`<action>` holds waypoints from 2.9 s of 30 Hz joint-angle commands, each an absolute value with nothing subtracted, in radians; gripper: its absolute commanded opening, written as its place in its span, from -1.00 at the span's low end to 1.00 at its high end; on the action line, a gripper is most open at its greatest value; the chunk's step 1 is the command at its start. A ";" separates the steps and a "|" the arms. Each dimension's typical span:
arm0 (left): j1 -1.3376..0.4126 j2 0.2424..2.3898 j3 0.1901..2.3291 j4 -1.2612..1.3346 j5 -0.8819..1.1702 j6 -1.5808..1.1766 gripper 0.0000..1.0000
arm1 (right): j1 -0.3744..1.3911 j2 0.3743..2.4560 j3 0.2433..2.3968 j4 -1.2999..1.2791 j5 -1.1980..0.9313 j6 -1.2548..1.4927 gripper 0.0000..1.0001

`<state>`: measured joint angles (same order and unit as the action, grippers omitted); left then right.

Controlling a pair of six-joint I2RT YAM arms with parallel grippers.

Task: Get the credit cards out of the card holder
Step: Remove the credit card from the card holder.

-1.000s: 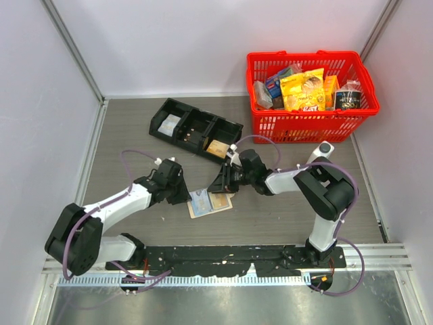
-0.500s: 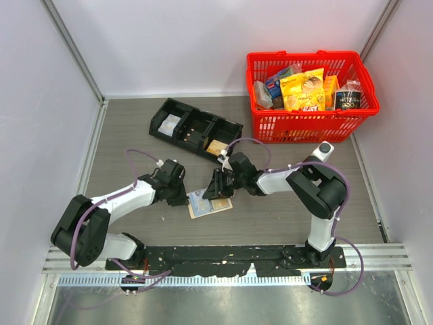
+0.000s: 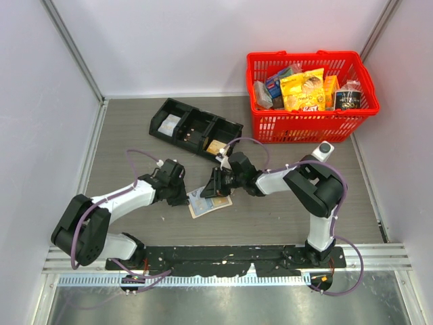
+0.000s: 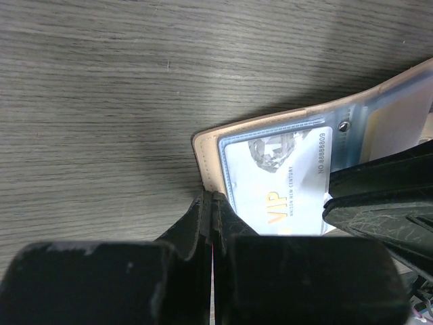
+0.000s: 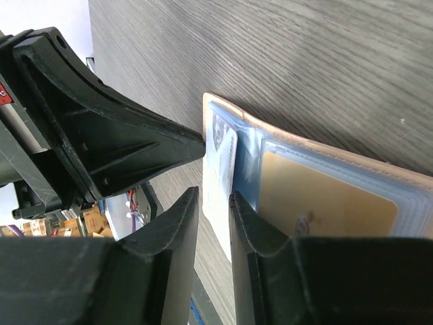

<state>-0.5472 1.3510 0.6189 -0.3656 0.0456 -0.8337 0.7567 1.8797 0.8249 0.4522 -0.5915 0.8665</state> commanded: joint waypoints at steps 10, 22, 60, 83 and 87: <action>-0.546 1.377 0.597 -0.322 0.049 -0.850 -1.00 | 0.801 1.911 0.934 0.253 -0.520 0.739 -0.34; -0.546 1.400 0.571 -0.308 0.029 -0.847 -1.00 | 0.799 1.939 0.914 0.326 -0.589 0.758 -0.34; -0.548 1.391 0.581 -0.290 0.029 -0.880 -1.00 | 0.838 1.937 0.922 0.523 -0.663 0.825 -0.31; -0.529 1.345 0.555 -0.362 -0.097 -0.919 -1.00 | 0.706 1.852 0.692 0.903 -0.785 0.999 -0.67; -0.519 1.319 0.557 -0.348 -0.072 -0.917 -1.00 | 0.701 1.856 0.684 0.908 -0.785 1.003 -0.71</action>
<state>-0.5358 1.3357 0.5896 -0.3038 -0.0257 -0.9352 0.7082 1.8973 0.6853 0.8242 -0.7631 0.9977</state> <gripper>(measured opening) 0.009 0.148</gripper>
